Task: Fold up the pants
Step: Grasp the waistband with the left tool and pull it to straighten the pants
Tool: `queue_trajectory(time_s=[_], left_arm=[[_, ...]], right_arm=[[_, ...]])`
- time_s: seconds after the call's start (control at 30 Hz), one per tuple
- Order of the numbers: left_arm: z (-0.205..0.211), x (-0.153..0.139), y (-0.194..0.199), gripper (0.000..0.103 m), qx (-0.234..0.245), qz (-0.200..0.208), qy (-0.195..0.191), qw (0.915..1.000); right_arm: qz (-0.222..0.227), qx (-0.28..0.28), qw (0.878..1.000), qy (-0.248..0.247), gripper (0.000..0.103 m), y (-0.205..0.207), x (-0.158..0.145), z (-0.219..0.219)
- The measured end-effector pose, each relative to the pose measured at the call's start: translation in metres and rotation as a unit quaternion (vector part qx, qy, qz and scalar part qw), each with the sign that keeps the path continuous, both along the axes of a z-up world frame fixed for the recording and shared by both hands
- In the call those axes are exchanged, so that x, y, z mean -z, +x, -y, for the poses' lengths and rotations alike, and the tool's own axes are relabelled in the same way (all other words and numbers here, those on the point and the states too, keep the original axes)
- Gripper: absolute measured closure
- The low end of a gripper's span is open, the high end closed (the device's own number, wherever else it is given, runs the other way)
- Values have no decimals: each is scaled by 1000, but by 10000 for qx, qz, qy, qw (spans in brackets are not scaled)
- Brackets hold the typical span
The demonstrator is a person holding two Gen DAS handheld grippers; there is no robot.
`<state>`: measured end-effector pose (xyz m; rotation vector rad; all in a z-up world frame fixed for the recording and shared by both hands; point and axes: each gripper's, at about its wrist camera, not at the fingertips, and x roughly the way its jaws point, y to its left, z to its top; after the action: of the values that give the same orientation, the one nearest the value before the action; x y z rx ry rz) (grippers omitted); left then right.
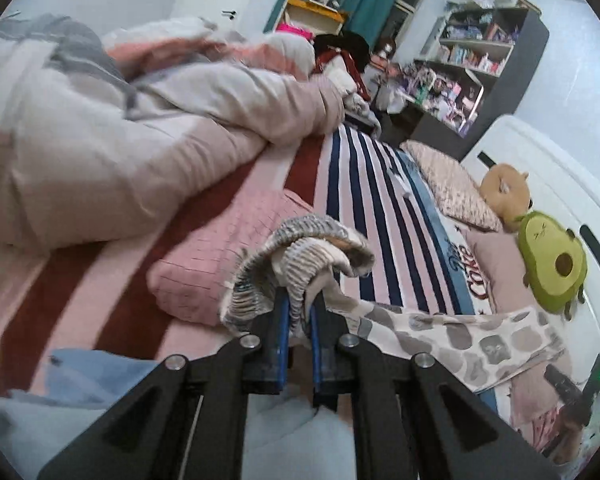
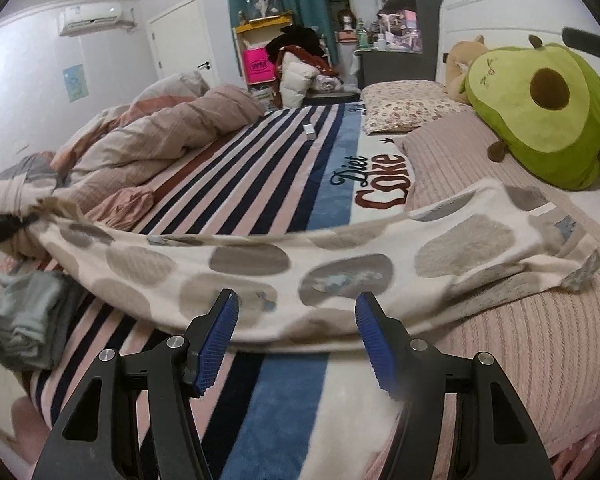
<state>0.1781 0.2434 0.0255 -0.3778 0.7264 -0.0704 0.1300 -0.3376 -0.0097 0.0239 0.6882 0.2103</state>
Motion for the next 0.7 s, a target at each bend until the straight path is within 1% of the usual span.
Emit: queue_trajectory(time_s=[0.1,0.17,0.2,0.27,0.3,0.37,0.4,0.47,0.5,0.57,0.6,0.63,0.67,0.7], left_arm=[[-20,-8,-20,96,-222,-104,85,9997],[-32,-6,-29,96,-378,-250,115,9989],[-38,-3,-33,97,-436,-359,171,9983],[-38,0,-37,99,-546,-425,337,9970],[-38,1,-40,101,-545,-400,372,9970],[-34,-1,-41,101,-450,-351,244,9981],[-29,-1,-40,101,-396,-375,252,9982],[-21,2,-36,101,-318,-541,479,9969],[-18,7,-37,101,-331,-643,478,9962],[-21,17,-38,90,-382,-808,221,9958],[-25,24,-40,65,-413,-860,15,9954],[-28,29,-42,41,-459,-875,-109,9950],[-30,36,-45,39,-484,-893,-206,9946],[-31,41,-46,39,-451,-951,-263,9941]], right_arm=[[-42,-69,10000,27,46,-9,-2,-5],[-113,-132,9998,97,46,-13,-1,-7],[-135,-163,9997,126,46,-16,0,-9],[-151,-232,9995,166,46,-19,2,-13],[-161,-259,9994,177,46,-19,3,-14],[-184,-335,9990,227,46,-20,5,-17],[-187,-369,9988,259,46,-20,6,-17],[-192,-436,9983,321,46,-21,9,-17],[-197,-461,9982,343,46,-21,10,-17],[-215,-483,9980,351,46,-22,13,-15],[-231,-483,9980,345,46,-21,15,-14],[-259,-479,9979,346,46,-21,17,-12],[-276,-476,9979,351,46,-22,18,-11],[-306,-472,9978,360,46,-22,19,-11]])
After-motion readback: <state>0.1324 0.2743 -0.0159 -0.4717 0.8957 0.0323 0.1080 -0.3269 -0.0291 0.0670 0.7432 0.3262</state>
